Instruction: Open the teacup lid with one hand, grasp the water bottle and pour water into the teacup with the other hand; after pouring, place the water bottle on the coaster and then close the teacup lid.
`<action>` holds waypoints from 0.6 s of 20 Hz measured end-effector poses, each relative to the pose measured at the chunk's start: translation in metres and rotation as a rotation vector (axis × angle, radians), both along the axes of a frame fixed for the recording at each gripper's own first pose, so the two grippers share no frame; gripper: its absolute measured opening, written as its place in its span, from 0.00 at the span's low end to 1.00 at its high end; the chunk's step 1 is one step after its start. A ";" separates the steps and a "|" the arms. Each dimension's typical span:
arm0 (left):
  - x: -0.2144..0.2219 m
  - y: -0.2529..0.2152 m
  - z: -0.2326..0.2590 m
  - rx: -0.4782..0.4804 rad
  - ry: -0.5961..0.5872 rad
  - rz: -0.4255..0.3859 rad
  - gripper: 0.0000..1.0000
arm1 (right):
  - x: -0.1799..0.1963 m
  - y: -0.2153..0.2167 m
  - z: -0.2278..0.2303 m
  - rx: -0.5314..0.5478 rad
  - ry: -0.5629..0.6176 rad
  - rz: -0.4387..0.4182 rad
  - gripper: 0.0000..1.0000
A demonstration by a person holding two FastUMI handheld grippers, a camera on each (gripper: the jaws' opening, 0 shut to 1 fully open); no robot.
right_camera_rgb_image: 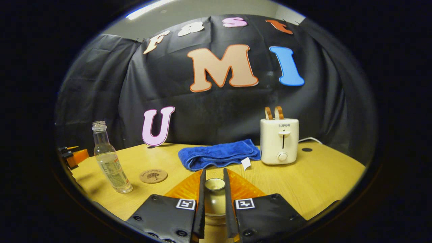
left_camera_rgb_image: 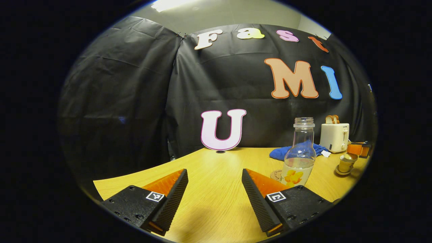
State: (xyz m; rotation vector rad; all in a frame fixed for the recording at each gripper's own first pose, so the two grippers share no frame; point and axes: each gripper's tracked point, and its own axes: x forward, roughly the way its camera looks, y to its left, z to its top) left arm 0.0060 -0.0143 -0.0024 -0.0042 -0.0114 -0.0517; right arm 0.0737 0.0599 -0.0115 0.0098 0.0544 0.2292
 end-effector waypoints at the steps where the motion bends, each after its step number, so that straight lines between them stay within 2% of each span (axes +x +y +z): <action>1: 0.000 0.000 0.000 0.000 0.000 0.000 0.94 | -0.004 0.002 0.002 -0.015 -0.025 0.003 0.29; 4: 0.000 0.000 0.000 0.000 0.000 0.000 0.93 | -0.010 -0.005 -0.004 -0.003 0.001 -0.013 0.27; 8: 0.000 -0.002 0.000 -0.001 0.000 -0.012 0.93 | -0.028 -0.017 0.006 -0.002 -0.037 -0.042 0.27; 10: -0.002 -0.017 0.000 -0.004 -0.002 -0.073 0.94 | -0.037 -0.027 0.006 -0.003 -0.040 -0.068 0.27; 12: -0.007 -0.043 0.001 -0.005 -0.008 -0.202 0.95 | -0.043 -0.036 0.007 -0.004 -0.040 -0.093 0.28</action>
